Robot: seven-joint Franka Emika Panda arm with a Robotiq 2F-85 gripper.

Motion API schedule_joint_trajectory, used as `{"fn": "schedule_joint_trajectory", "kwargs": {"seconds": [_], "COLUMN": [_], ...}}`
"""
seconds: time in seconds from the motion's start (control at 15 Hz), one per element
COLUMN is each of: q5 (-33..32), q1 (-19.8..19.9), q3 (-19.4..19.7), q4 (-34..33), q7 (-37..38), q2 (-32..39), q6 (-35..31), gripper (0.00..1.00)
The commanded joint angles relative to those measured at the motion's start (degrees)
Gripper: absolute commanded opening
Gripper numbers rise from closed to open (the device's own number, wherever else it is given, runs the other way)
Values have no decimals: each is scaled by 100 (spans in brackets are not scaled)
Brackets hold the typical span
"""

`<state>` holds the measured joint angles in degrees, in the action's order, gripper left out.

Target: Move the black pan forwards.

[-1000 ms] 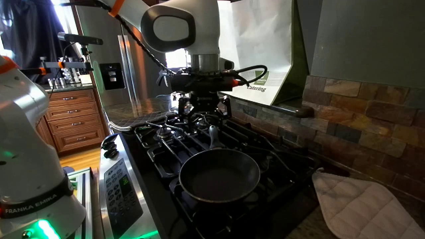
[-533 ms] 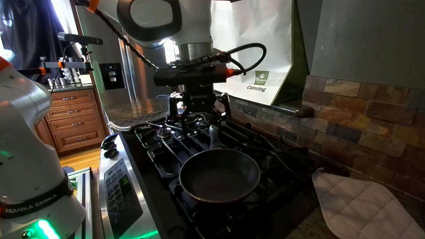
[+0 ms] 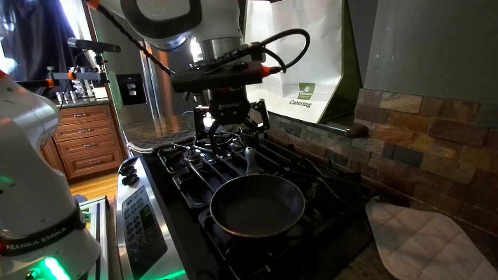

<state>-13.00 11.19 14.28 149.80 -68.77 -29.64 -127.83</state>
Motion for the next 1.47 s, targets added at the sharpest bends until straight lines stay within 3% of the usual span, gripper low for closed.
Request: {"fn": "schedule_joint_trajectory", "kwargs": {"seconds": [0.0, 0.53, 1.4], "q5": [-35, -132, -65], "q1": [-109, -141, -180], "q3": [85, 10, 62], "q4": [186, 90, 2], "q7": [-130, -127, -61], "q2": [-427, -886, -782], "q6": [5, 85, 30], "gripper": [100, 100, 100]}}
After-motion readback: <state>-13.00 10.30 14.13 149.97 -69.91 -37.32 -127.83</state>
